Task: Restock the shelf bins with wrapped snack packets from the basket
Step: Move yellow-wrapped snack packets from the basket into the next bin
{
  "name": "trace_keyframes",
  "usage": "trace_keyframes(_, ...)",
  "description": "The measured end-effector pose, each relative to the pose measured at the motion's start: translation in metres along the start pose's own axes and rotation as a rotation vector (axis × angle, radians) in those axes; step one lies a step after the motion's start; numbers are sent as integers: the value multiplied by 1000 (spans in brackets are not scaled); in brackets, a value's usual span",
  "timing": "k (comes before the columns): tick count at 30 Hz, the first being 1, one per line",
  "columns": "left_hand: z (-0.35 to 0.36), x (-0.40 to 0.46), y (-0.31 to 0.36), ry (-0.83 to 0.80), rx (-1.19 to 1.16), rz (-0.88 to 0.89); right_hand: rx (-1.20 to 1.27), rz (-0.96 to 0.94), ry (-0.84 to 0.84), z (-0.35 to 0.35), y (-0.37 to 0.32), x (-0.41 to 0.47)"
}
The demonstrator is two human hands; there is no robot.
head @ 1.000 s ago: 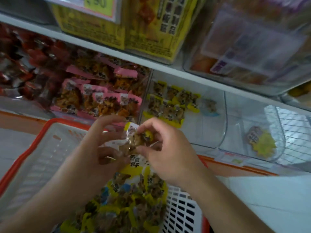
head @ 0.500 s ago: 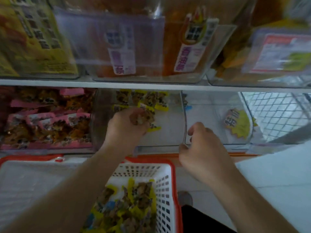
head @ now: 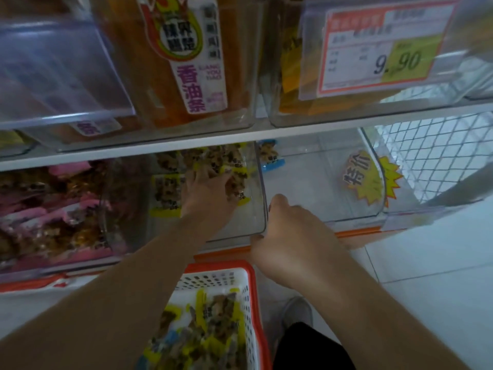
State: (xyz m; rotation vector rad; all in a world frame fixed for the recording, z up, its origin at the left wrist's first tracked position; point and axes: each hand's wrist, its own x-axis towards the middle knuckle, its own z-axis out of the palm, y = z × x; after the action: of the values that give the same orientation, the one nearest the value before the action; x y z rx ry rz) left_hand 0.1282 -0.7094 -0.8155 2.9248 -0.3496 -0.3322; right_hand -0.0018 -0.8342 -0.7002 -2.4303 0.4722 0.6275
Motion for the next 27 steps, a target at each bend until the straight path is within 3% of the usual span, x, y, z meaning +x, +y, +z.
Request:
trace_keyframes(4,-3,-4,2,-11,1,23,-9,7,8,0,0,-1)
trace_keyframes(8,-12,-15,-3,-6,-154,85,-23,17,30,0,-1,-4)
trace_keyframes(14,-60,-78,-36,243,-367,250,-102,-59,150,3,-24,-14)
trace_keyframes(20,-90,-195,-129,261,-374,19,-124,-175,-129,50,-61,-33)
trace_keyframes(24,-84,-248,-203,351,-242,-252,-347,-169,-347,124,-69,-27)
trace_keyframes(27,-71,-269,-244,216,-165,-447,-426,-110,-318,189,-50,-8)
